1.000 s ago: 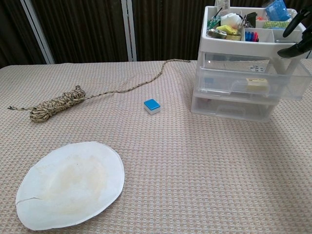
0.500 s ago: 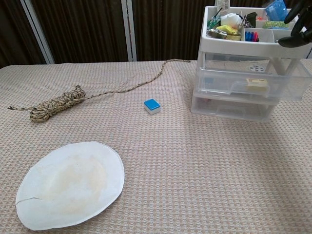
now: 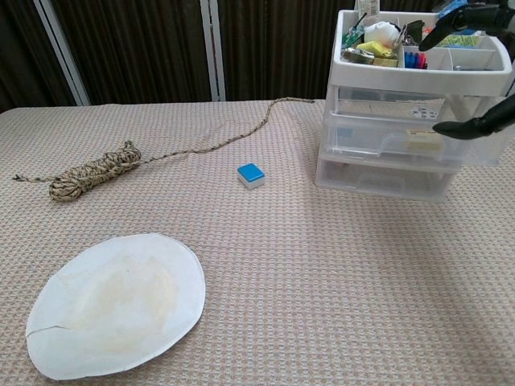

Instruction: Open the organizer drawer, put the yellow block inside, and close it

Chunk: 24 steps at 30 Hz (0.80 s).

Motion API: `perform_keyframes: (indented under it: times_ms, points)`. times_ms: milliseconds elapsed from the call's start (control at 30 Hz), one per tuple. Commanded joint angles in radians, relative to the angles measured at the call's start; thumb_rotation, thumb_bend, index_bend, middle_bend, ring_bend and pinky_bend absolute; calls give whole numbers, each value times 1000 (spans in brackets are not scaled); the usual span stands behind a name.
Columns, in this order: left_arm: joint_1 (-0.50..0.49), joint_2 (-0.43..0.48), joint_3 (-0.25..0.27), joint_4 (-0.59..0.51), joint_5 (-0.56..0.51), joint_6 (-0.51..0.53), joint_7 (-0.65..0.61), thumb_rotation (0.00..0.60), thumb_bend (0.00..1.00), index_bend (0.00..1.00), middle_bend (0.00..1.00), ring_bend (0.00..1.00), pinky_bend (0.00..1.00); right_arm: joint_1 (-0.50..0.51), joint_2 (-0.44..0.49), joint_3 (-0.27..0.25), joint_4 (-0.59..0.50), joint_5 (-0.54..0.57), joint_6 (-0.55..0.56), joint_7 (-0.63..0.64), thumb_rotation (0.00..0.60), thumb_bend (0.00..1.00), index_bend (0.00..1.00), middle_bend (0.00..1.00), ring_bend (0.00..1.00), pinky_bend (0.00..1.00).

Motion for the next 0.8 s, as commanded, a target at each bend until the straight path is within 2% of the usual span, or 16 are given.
perform_keyframes:
  times_ms: [33, 267, 433, 800]
  points:
    - [0, 1, 0, 0, 0, 0, -2, 600, 206, 34, 0, 0, 0, 0, 63, -111, 162, -181, -50, -54, 600, 131, 89, 0, 0, 0]
    - [1, 0, -1, -2, -2, 2, -9, 600, 209, 34, 0, 0, 0, -29, 62, -178, 360, -359, -21, -113, 600, 130, 57, 0, 0, 0]
    - [1, 1, -2, -5, -5, -1, -11, 600, 207, 33, 0, 0, 0, -48, 32, -201, 455, -427, -25, -137, 600, 131, 57, 0, 0, 0]
    - [1, 1, -2, -6, -5, -1, -11, 600, 211, 35, 0, 0, 0, -77, -10, -197, 532, -486, -41, -153, 600, 130, 60, 0, 0, 0]
